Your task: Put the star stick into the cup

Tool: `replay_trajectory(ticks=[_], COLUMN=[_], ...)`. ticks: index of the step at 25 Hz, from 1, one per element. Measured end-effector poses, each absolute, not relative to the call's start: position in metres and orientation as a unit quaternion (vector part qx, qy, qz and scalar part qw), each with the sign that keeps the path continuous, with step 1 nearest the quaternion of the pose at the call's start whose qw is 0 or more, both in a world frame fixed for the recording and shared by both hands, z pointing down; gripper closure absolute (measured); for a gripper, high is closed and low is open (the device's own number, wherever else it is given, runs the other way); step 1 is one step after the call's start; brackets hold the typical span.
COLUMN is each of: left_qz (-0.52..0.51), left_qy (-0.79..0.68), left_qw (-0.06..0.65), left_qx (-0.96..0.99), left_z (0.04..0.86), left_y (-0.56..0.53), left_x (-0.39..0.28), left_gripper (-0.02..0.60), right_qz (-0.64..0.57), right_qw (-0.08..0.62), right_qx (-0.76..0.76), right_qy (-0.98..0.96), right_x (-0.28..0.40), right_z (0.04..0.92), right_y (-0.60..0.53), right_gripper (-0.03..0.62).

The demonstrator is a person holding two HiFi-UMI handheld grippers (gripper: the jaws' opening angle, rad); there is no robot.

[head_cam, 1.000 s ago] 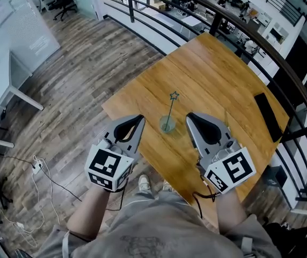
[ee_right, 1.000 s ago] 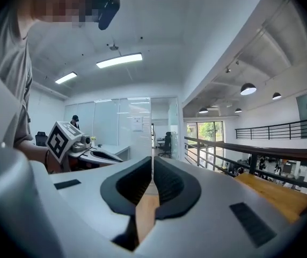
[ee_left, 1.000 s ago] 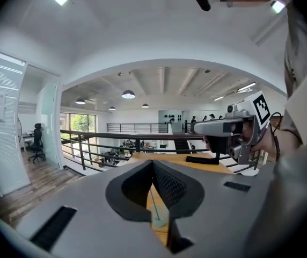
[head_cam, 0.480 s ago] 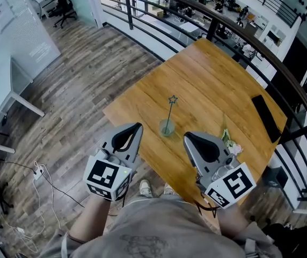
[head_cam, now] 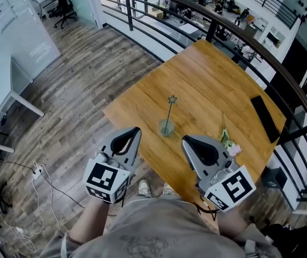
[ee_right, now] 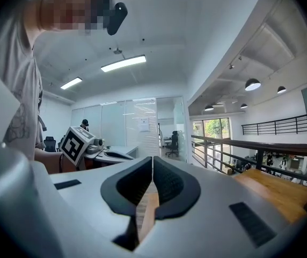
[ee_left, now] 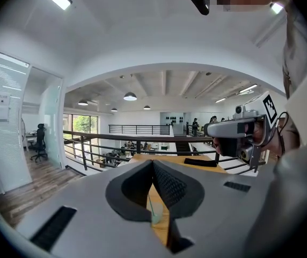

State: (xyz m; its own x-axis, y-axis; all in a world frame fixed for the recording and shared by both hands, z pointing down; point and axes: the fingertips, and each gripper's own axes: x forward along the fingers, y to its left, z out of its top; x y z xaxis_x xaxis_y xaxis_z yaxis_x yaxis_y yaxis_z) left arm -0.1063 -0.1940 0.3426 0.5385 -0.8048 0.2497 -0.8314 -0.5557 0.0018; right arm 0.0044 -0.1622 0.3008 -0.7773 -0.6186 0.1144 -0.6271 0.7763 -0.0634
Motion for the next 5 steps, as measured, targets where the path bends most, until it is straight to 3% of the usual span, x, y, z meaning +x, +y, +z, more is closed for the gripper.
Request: replay_trajectory(ticks=[5], left_qz=[0.106], left_qy=[-0.469], left_qw=[0.058], left_qx=[0.875], left_z=[0.3389], left_y=[-0.1924], left_x=[-0.1060], left_gripper=[0.565], right_qz=[0.061], right_qw=[0.042], right_qx=[0.316], right_qy=[-0.946], right_x=[-0.0015], right_z=[0.3029], right_y=[-0.1592], right_gripper=[0.559])
